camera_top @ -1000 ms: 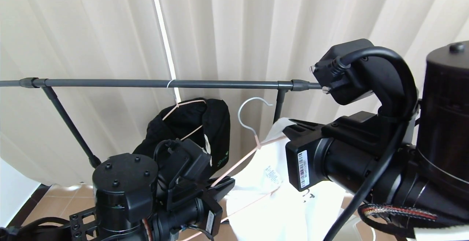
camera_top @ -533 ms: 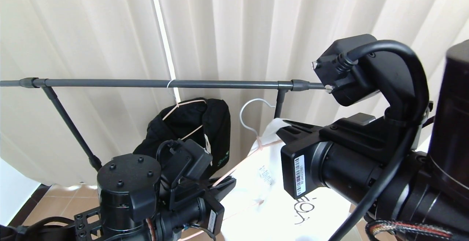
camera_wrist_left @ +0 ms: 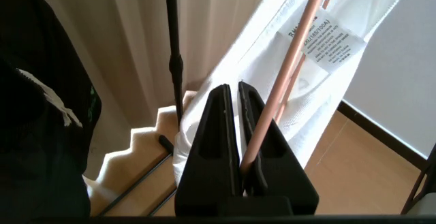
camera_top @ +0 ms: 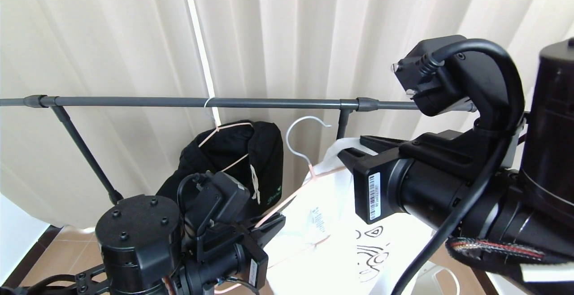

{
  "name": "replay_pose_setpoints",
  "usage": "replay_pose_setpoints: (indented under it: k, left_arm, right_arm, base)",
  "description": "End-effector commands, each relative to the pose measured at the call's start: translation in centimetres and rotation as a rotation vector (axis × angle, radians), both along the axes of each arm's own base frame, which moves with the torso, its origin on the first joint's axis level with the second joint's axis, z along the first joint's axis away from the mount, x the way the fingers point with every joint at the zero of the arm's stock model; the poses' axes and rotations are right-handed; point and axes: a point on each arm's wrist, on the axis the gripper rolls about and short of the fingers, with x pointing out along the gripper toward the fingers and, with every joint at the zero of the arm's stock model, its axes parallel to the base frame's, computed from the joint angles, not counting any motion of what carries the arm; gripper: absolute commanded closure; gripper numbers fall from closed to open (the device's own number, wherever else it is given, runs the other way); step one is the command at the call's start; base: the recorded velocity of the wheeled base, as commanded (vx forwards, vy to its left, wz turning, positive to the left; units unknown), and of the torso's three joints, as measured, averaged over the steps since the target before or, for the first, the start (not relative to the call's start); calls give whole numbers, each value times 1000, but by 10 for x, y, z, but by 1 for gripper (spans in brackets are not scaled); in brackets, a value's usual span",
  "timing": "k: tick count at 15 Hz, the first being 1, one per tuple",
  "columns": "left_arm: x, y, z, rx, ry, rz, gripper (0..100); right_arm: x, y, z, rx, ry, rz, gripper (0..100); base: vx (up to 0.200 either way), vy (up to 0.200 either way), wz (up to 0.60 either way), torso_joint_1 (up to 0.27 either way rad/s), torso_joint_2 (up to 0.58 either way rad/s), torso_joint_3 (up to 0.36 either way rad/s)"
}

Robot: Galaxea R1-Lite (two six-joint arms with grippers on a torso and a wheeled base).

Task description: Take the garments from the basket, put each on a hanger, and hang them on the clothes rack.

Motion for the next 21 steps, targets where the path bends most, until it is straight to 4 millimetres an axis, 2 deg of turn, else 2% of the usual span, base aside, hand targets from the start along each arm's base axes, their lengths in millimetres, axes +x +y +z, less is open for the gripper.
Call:
replay_pose_setpoints:
  k: [1, 9, 21]
  left_arm:
    - [-3, 2, 3, -8, -9, -5, 100]
    - [-10, 9, 8, -25, -25, -9, 100]
    - [11, 18, 13, -52, -43, 77, 100]
  right_arm:
    - [5, -2, 0, -2, 0, -22, 0]
    - [14, -5, 1, 10, -10, -59, 0]
    - [9, -3, -4, -8, -1, -37, 0]
  base:
    - [0, 0, 0, 0, 0, 0]
    - [0, 0, 0, 0, 0, 0]
    - [0, 0, 0, 0, 0, 0]
